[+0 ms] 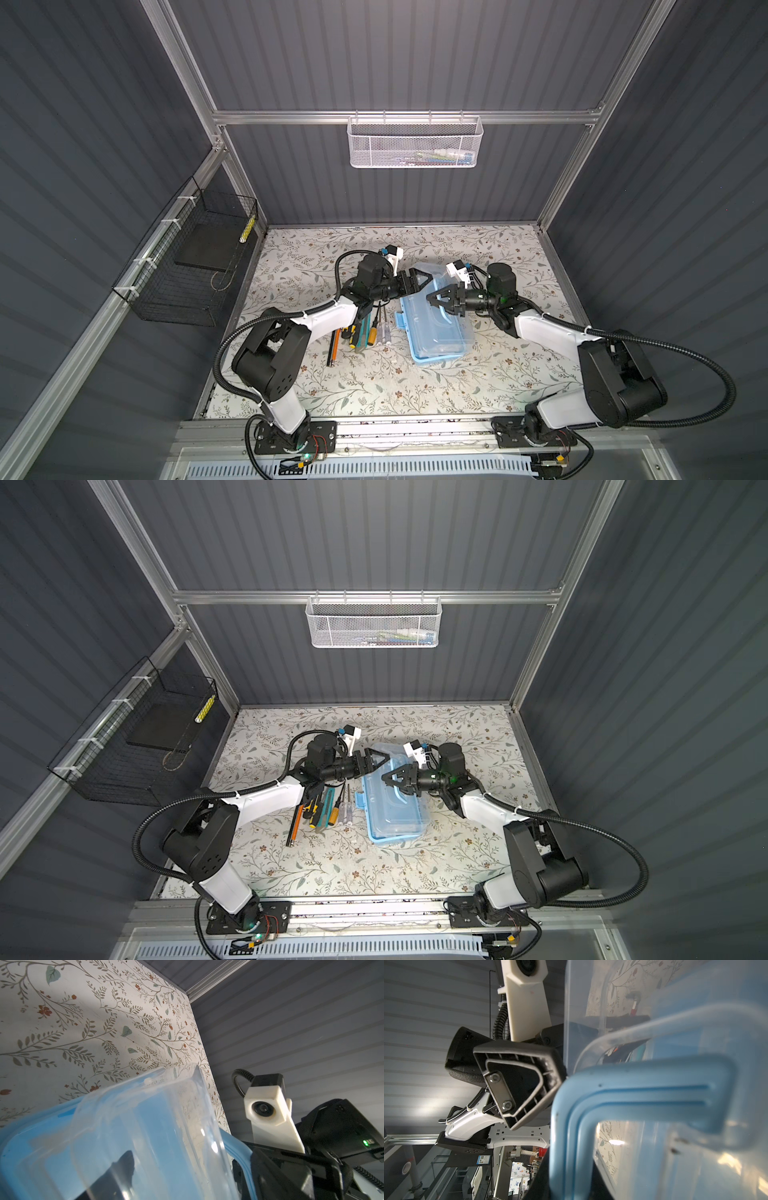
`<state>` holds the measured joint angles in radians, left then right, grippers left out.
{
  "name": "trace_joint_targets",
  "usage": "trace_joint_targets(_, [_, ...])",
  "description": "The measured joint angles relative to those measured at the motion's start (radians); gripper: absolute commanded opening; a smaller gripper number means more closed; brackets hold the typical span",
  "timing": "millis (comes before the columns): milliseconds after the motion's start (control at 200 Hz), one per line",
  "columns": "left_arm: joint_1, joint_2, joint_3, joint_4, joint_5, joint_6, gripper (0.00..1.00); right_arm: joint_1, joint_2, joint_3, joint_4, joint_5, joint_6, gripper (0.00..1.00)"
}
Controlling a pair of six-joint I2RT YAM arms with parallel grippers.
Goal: Pack the tool kit
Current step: 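Lift the clear lid open with the left gripper while the right gripper holds the handle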
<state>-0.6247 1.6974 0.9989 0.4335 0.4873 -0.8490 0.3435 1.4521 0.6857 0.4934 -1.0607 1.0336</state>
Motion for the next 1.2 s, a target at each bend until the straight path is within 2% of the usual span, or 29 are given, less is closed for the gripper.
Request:
trace_joint_targets(135, [0.0,0.006,0.0,0.013,0.006,-0.002,0.88,-0.005,-0.002,0.003,-0.023,-0.002,-0.02,0.02])
trace_joint_targets(275, [-0.001,0.018,0.0,0.026,0.011,-0.003,0.88,-0.009,-0.004,0.018,-0.074,-0.002,-0.049,0.12])
trace_joint_targets(340, [-0.001,0.022,0.0,0.033,0.011,-0.008,0.88,-0.009,-0.004,0.026,-0.094,-0.001,-0.062,0.25])
trace_joint_targets(430, [-0.002,0.03,0.0,0.045,0.011,-0.013,0.87,-0.01,-0.004,0.035,-0.114,-0.004,-0.087,0.36])
trace_joint_targets(625, [-0.001,0.04,-0.001,0.061,0.011,-0.025,0.87,-0.013,-0.022,0.064,-0.173,-0.007,-0.133,0.56])
trace_joint_targets(740, [-0.003,0.047,-0.001,0.074,0.014,-0.029,0.87,-0.02,-0.046,0.079,-0.236,0.006,-0.175,0.65])
trace_joint_targets(916, [-0.005,0.047,-0.001,0.085,0.023,-0.028,0.87,-0.037,-0.091,0.132,-0.42,0.067,-0.275,0.71])
trace_joint_targets(1201, [-0.011,0.047,0.029,0.075,0.024,-0.028,0.87,-0.063,-0.182,0.188,-0.669,0.212,-0.396,0.74])
